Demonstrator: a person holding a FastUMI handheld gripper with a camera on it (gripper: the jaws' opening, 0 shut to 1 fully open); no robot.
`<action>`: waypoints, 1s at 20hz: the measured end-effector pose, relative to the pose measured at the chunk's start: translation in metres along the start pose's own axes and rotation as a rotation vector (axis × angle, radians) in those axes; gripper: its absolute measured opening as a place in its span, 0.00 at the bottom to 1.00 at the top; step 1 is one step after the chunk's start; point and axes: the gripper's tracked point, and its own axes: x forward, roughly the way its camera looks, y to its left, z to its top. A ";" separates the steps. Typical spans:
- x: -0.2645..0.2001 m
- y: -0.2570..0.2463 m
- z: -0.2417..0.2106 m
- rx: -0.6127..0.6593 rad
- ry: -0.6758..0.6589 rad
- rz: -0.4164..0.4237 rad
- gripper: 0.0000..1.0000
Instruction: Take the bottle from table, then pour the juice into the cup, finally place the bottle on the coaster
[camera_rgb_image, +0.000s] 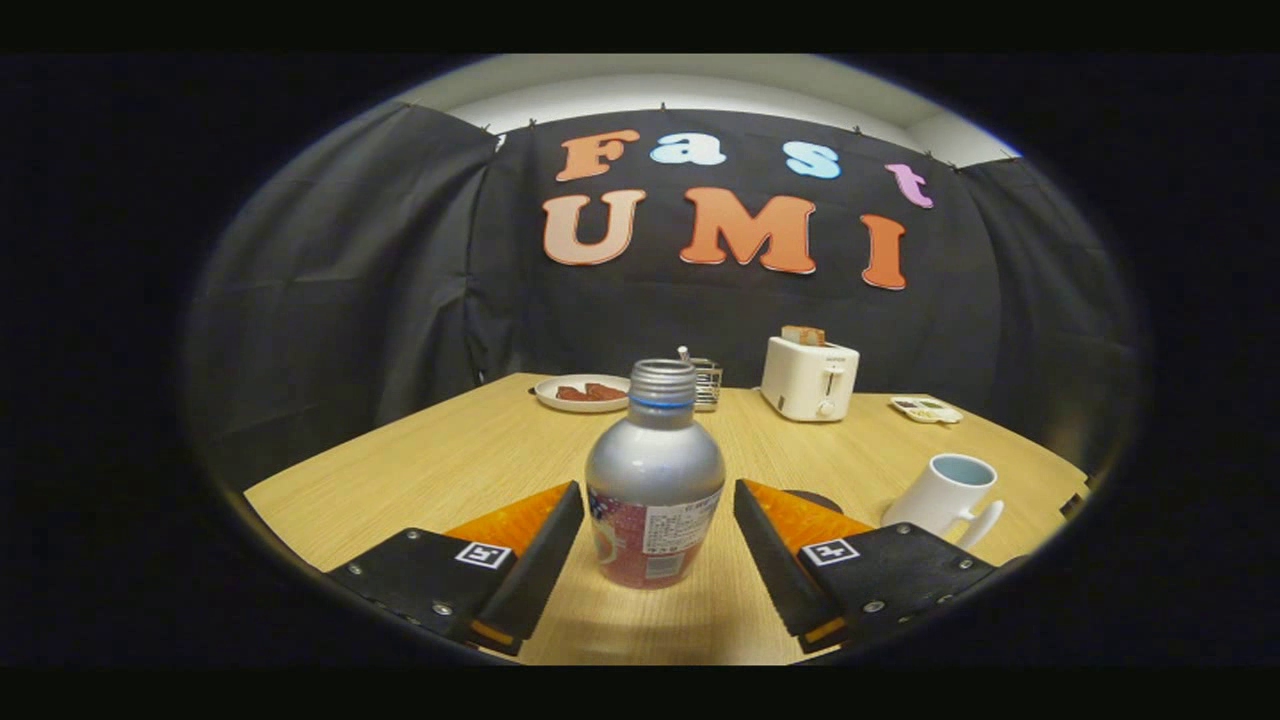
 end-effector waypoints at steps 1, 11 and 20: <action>0.003 0.003 -0.004 -0.007 0.011 0.005 0.88; 0.014 0.008 -0.025 0.026 0.035 0.030 0.81; 0.007 0.012 0.010 0.207 -0.036 0.118 0.76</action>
